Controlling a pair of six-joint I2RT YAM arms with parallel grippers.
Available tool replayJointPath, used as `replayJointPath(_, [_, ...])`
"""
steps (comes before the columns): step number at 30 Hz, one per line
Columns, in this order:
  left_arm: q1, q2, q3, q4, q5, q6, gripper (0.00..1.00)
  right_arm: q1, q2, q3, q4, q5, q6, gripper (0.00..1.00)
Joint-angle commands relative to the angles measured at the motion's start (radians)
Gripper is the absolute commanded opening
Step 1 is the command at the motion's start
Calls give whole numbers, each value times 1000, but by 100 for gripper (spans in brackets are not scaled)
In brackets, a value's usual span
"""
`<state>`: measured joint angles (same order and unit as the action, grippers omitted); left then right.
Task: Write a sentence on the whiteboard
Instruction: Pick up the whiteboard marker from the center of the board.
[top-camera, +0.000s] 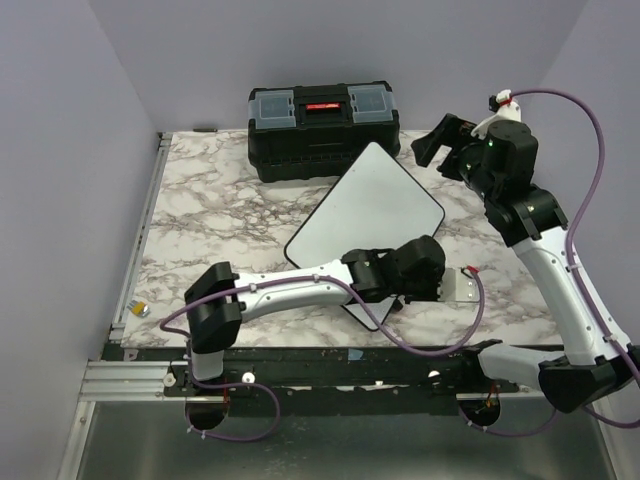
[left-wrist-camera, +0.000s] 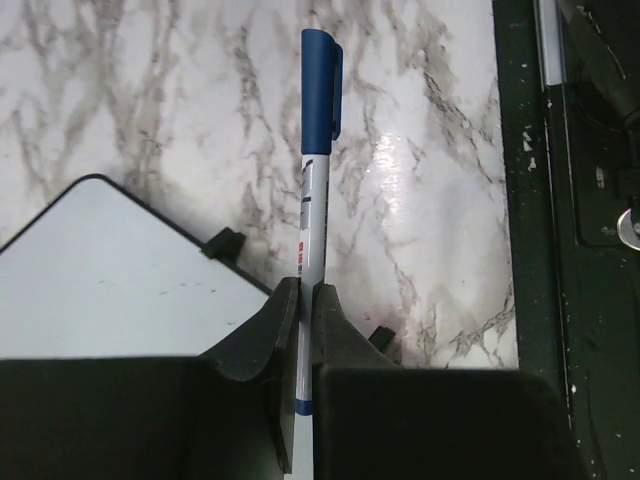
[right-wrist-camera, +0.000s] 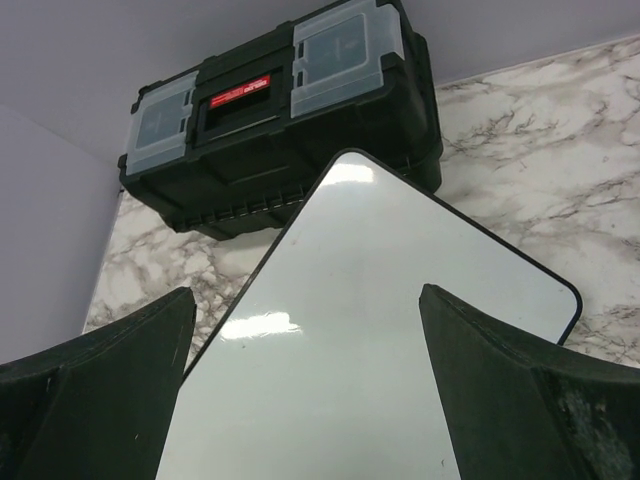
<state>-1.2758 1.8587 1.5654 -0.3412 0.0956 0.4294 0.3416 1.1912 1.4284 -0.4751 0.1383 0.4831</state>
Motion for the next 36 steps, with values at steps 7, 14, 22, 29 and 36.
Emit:
replayJointPath(7, [96,-262,-205,-57,-188,65,0,6,71,102,-153,-128,-86,97])
replayJointPath(14, [175,-472,-385,-54,-228,55,0,7,122,24,-165,-511,-71,91])
replayJointPath(22, [197,-674,-508,14,-202,64,0,7,248,-2,-209,-924,-114,75])
replayJointPath(29, [235,-754,-543,67,-142,115,0,18,258,-79,-185,-1007,-113,67])
replayJointPath(36, [253,-761,-539,130,-36,188,0,56,260,-133,-134,-1062,-89,62])
